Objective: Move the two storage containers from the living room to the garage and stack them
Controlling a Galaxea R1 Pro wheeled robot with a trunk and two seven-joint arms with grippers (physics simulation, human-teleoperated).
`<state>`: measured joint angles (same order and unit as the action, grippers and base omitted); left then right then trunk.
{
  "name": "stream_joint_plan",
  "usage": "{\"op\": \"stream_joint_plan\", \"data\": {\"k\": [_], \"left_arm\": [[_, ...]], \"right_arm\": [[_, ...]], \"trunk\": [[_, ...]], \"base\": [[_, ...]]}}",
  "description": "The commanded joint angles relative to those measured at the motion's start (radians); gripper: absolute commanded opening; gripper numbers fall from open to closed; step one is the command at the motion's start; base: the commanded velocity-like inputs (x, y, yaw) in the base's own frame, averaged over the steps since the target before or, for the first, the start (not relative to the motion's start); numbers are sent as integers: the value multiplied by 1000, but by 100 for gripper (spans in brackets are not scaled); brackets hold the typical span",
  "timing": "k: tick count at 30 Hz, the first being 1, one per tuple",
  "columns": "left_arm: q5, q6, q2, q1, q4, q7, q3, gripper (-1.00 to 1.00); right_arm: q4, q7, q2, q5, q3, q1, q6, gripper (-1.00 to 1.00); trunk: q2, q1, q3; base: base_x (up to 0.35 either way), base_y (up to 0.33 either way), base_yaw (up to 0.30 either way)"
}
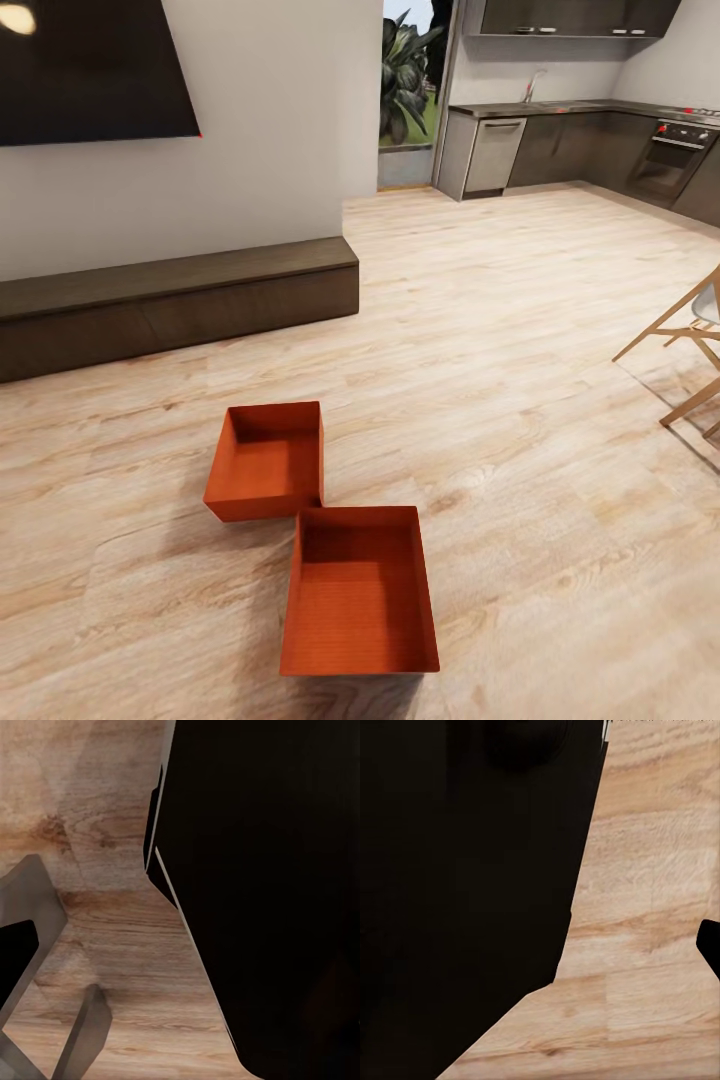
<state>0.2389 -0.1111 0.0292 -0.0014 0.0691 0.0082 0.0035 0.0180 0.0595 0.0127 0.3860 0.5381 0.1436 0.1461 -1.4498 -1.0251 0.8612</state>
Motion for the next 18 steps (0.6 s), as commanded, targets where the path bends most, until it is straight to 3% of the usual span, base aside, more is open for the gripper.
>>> {"op": "stream_joint_plan", "data": {"k": [1, 18], "left_arm": [[3, -2, 0, 0, 0, 1, 0, 100], [4, -2, 0, 0, 0, 1, 0, 100]], "right_arm": [[2, 1, 0, 8, 8, 1, 5, 100], [2, 5, -2, 11, 6, 1, 4, 100]], "trunk": [[0, 0, 1], [0, 0, 1]], "base": [[0, 0, 0], [0, 0, 0]]}}
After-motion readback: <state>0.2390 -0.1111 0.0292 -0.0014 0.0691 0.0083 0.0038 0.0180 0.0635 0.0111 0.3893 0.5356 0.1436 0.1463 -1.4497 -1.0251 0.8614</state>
